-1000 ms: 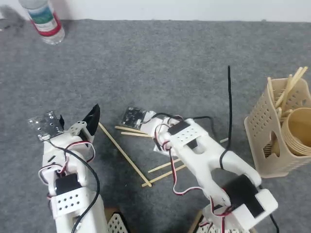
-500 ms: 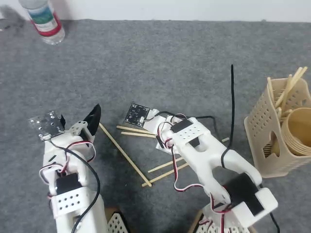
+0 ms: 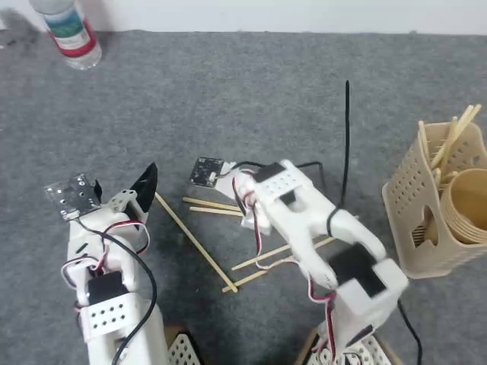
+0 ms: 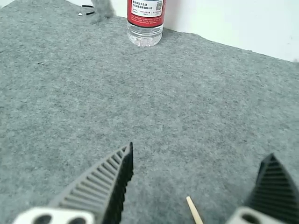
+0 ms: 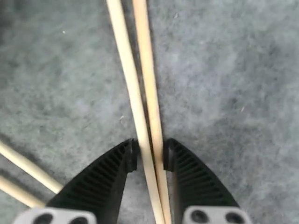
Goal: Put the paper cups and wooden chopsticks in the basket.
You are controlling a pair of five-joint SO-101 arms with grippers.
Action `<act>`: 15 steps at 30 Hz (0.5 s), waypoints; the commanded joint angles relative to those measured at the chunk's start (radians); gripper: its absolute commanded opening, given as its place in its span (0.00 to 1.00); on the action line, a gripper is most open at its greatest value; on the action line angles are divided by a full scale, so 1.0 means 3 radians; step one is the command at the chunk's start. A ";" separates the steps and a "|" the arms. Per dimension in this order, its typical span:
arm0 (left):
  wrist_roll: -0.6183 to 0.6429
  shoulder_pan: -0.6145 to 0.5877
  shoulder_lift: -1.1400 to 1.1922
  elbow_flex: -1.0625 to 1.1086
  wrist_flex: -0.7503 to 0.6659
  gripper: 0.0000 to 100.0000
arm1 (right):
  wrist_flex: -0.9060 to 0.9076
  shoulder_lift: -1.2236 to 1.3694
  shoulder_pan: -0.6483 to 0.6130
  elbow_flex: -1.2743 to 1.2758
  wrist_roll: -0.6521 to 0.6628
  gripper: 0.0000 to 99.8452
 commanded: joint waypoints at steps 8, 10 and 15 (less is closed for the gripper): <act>-0.0031 0.0015 -0.0041 -0.0074 -0.0056 0.39 | 0.0100 0.0054 0.0033 -0.0169 0.0041 0.02; -0.0031 0.0020 -0.0041 -0.0074 -0.0056 0.39 | 0.0100 0.0054 0.0033 -0.0169 0.0041 0.03; -0.0031 0.0020 -0.0041 -0.0074 -0.0056 0.39 | 0.0100 0.0054 0.0033 -0.0169 0.0041 0.01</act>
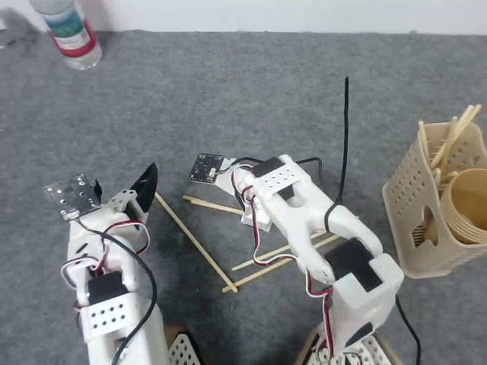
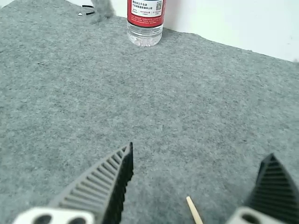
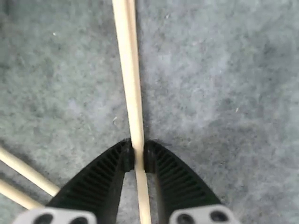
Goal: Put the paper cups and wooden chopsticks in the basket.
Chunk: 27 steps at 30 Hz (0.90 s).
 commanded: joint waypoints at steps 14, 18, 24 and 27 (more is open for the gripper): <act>-0.0031 0.0041 -0.0041 -0.0074 -0.0056 0.39 | -0.0125 -0.0079 0.0079 0.0031 -0.0251 0.01; -0.0036 0.0097 -0.0041 -0.0074 -0.0056 0.39 | -0.0514 -0.0570 0.0136 0.0537 -0.0271 0.01; -0.0036 0.0102 -0.0041 -0.0074 -0.0061 0.39 | -0.1123 -0.1967 0.0166 0.1647 -0.0271 0.01; -0.0036 0.0102 -0.0041 -0.0074 -0.0061 0.39 | -0.1404 -0.2718 0.0171 0.2179 -0.0271 0.01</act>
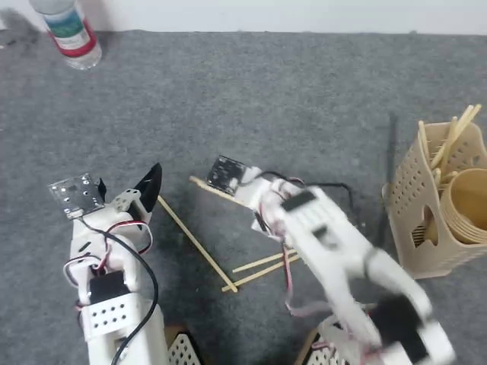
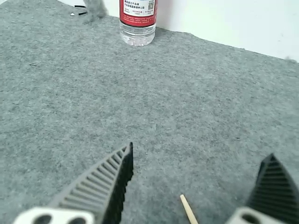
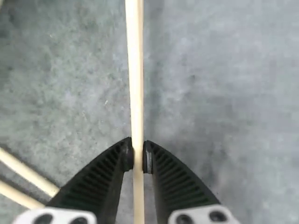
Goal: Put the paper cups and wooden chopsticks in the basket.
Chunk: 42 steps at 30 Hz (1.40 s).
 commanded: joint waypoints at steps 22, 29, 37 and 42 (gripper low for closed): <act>-0.0041 0.0015 -0.0041 -0.0069 -0.0072 0.39 | -0.0248 -0.3358 0.1046 0.0297 -0.0818 0.01; -0.0041 0.0020 -0.0041 -0.0069 -0.0072 0.39 | -0.0913 -0.3035 0.1803 -0.0358 -0.0834 0.01; -0.0041 0.0020 -0.0041 -0.0069 -0.0061 0.39 | -0.1419 -0.2391 0.2703 -0.0435 -0.1105 0.01; -0.0041 0.0020 -0.0041 -0.0069 -0.0072 0.39 | -0.1419 -0.2371 0.3071 -0.0445 -0.1897 0.01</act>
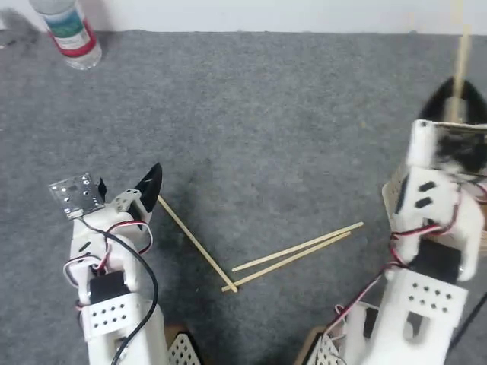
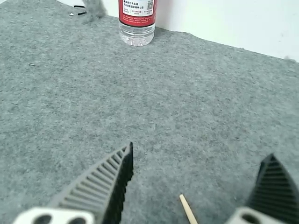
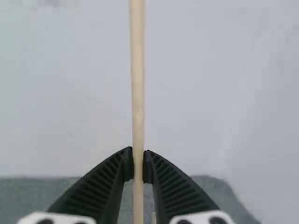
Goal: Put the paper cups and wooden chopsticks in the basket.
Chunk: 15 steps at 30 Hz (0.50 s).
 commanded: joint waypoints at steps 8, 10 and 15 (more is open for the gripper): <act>-0.0041 0.0015 -0.0041 -0.0069 -0.0072 0.39 | -0.0074 0.0018 0.0192 -0.0123 -0.0455 0.01; -0.0041 0.0015 -0.0041 -0.0069 -0.0072 0.39 | -0.0074 0.0028 0.0192 -0.0123 -0.0450 0.01; -0.0041 0.0015 -0.0041 -0.0069 -0.0072 0.39 | -0.0074 0.0049 0.0192 -0.0097 -0.0450 0.01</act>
